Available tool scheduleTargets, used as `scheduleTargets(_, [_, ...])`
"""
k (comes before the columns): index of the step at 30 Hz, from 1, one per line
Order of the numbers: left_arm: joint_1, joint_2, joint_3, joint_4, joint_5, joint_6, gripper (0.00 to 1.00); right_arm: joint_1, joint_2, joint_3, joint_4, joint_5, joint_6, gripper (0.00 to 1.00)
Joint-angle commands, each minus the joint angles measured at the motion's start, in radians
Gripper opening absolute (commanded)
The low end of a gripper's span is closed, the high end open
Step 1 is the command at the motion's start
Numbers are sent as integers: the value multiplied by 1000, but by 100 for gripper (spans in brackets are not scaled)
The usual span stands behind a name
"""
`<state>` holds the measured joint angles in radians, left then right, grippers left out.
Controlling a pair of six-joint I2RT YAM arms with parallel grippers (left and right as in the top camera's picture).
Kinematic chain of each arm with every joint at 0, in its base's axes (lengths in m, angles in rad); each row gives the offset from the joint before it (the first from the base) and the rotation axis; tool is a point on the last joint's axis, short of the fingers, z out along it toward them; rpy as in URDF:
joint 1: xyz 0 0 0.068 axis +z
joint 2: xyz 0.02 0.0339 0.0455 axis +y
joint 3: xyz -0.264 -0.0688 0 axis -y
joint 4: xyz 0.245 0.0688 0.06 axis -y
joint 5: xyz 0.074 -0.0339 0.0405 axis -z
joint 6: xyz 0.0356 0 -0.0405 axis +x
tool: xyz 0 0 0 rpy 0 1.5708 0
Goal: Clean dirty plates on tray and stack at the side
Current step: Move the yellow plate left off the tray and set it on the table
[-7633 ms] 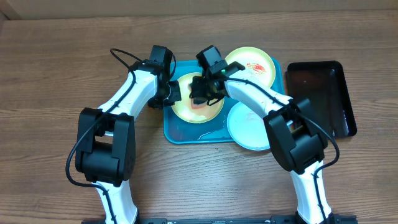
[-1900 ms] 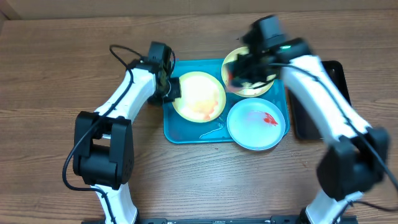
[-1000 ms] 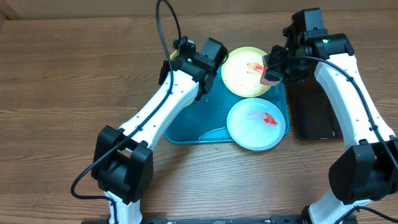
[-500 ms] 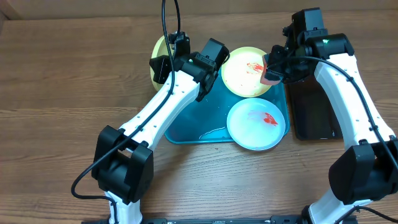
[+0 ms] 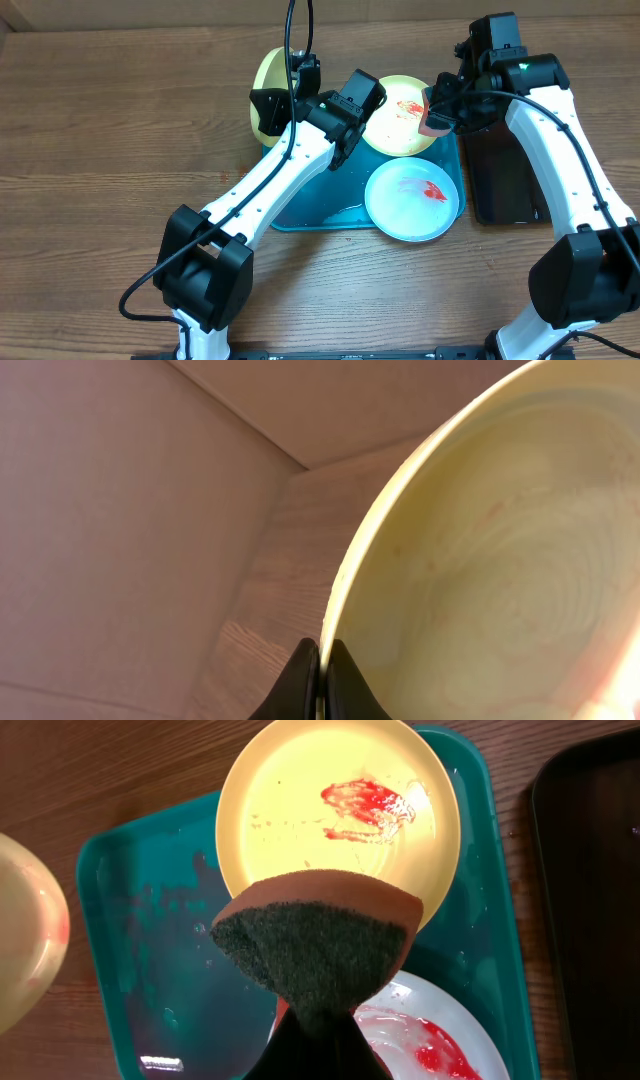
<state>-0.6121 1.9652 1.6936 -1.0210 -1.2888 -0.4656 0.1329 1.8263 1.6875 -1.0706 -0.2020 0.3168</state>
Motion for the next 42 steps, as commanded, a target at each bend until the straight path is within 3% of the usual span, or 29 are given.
scheduleTargets(1, [-4, -40, 33, 5, -58, -29, 4, 3, -6, 2, 5, 3, -3, 4])
scheduleTargets(16, [-5, -40, 33, 5, -14, -29, 4, 3, -6, 2, -2, 3, -3, 4])
scheduleTargets(21, [35, -40, 32, -12, 342, -30, 4, 3, -6, 2, -2, 3, -3, 4])
scheduleTargets(27, [159, -60, 33, -20, 663, -28, 4, 3, -6, 2, -2, 3, -4, 4])
scheduleTargets(37, [568, -124, 32, -61, 1267, 66, 4, 3, -6, 2, -1, 3, -4, 4])
scheduleTargets(42, [755, -122, -8, -80, 1420, 169, 4, 3, -6, 2, -1, 3, -4, 4])
